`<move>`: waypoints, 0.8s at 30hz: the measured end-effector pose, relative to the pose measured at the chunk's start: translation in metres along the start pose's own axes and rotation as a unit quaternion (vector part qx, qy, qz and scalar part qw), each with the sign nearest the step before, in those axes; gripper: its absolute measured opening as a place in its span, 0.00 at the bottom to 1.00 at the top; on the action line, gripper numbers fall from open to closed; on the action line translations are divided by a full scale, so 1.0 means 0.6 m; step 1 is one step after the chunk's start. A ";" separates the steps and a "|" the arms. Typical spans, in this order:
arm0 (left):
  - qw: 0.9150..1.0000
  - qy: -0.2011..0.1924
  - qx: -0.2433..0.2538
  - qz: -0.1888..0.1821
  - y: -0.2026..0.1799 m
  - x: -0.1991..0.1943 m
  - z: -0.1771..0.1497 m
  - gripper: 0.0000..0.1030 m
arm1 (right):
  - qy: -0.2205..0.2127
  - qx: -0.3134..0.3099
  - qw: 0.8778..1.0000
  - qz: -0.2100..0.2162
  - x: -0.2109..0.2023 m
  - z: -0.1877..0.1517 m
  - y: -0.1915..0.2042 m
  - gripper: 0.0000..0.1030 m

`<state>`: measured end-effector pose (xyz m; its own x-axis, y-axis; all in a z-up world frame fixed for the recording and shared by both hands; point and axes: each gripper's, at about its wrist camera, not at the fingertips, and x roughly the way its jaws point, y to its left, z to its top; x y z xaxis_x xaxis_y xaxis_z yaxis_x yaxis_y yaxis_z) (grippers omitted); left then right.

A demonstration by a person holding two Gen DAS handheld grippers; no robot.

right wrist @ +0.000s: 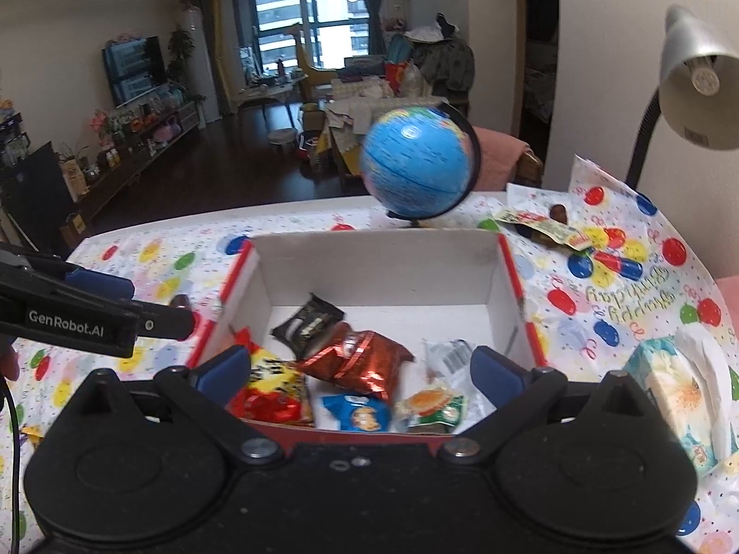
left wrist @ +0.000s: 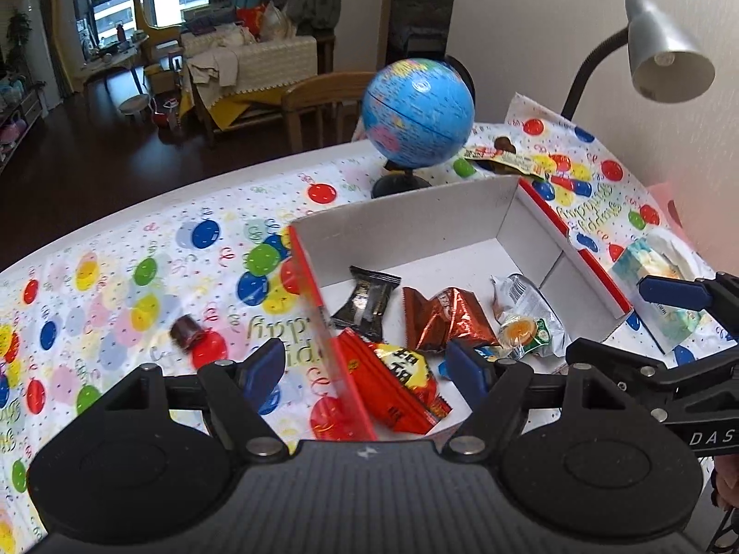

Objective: Organize snacks
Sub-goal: 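Move both tools back from the box toward the yellow bag and green packet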

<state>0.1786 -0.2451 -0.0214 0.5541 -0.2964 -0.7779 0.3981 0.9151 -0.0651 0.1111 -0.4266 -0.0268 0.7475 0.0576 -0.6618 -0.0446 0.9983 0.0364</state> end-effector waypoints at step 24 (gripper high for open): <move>0.995 -0.028 -0.083 0.044 0.204 -0.130 -0.099 0.74 | 0.008 -0.018 0.996 0.087 -0.004 0.008 0.200 0.99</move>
<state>0.1408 -0.0937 -0.0060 0.6235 -0.2237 -0.7491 0.2218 0.9694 -0.1049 0.1072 -0.3070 -0.0171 0.7154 0.2295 -0.6599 -0.1968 0.9725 0.1247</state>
